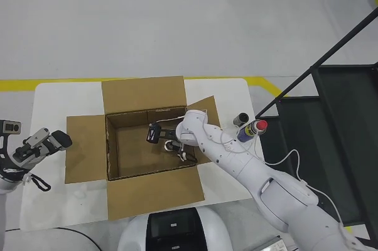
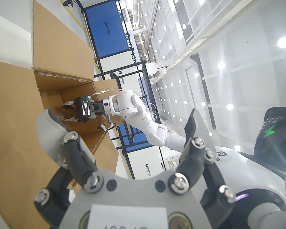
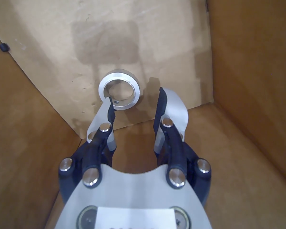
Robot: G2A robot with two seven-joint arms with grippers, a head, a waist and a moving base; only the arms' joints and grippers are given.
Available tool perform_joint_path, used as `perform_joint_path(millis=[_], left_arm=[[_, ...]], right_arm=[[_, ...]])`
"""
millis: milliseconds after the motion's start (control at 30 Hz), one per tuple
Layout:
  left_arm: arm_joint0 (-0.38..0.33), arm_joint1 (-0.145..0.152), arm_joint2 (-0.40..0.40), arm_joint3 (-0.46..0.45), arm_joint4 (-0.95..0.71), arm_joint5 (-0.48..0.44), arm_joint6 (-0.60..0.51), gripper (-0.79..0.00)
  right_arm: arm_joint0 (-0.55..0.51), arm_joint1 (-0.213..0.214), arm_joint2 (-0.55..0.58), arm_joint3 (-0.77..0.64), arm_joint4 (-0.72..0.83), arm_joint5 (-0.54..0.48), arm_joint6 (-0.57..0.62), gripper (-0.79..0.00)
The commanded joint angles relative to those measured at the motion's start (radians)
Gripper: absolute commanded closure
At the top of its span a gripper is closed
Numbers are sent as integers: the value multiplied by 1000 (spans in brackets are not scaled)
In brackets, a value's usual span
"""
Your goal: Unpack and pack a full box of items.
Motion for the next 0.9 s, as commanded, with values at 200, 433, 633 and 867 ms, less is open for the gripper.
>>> perform_joint_path(millis=[200,433,633,867], left_arm=[[0,0,0,0,0,0,0,-785],[0,0,0,0,0,0,0,-785],[0,0,0,0,0,0,0,-785],[0,0,0,0,0,0,0,-785]], right_arm=[[24,-20,-18,63,10,-6,-41,-326],[50,-45,-42,134,20,-10,-61,-308],[70,-66,-59,181,28,-14,-77,0],[77,-73,-57,178,23,-7,-100,0]])
